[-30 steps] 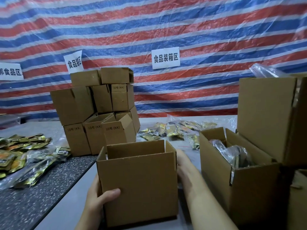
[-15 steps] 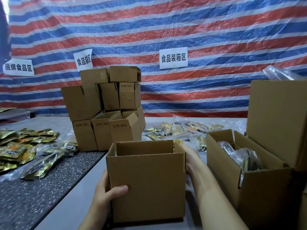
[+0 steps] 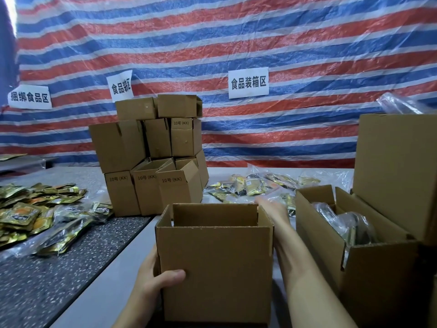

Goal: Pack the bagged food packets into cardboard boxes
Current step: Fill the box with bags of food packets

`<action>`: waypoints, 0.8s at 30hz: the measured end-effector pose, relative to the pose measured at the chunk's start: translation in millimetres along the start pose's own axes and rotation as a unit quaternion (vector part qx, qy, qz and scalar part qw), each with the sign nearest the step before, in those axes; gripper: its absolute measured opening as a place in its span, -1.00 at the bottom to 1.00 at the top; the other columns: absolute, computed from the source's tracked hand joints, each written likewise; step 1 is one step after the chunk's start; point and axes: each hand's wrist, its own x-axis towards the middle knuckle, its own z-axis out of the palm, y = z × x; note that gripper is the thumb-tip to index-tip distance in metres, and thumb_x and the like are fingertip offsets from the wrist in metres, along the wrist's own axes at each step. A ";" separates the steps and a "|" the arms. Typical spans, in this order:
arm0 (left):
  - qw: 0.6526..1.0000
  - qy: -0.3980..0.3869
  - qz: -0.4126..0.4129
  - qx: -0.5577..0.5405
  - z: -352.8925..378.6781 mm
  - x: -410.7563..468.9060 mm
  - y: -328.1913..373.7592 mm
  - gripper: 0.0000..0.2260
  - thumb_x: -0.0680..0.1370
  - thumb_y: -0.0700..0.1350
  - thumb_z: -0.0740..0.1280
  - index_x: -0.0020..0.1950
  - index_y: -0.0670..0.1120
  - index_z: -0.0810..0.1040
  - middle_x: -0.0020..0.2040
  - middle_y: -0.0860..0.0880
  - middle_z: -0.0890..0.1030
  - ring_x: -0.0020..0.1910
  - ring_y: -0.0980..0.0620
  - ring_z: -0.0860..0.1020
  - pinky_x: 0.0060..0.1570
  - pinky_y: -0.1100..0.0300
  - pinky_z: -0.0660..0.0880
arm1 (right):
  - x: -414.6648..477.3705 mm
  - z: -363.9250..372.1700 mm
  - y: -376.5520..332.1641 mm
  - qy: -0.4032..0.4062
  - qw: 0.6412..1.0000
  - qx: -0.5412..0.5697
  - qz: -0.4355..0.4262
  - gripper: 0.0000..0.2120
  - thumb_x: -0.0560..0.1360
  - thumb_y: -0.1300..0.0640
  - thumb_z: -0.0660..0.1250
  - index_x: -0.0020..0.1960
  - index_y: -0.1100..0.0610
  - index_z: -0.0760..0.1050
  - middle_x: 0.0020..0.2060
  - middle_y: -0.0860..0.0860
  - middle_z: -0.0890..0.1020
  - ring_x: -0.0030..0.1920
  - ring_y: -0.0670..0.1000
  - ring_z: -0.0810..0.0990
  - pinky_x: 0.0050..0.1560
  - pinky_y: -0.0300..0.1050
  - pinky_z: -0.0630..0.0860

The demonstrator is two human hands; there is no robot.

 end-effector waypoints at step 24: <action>0.999 0.011 0.027 0.028 6.8 -2.8 5.2 -0.45 0.13 0.02 0.59 0.11 0.06 0.68 0.08 -0.22 0.71 0.05 -0.24 0.69 -0.09 0.00 0.65 | -78.3 -33.1 -90.1 0.001 0.879 0.421 -0.223 -0.73 0.63 -0.06 0.32 0.16 0.13 0.47 -0.01 0.09 0.71 -0.07 0.06 0.75 -0.07 0.10 0.68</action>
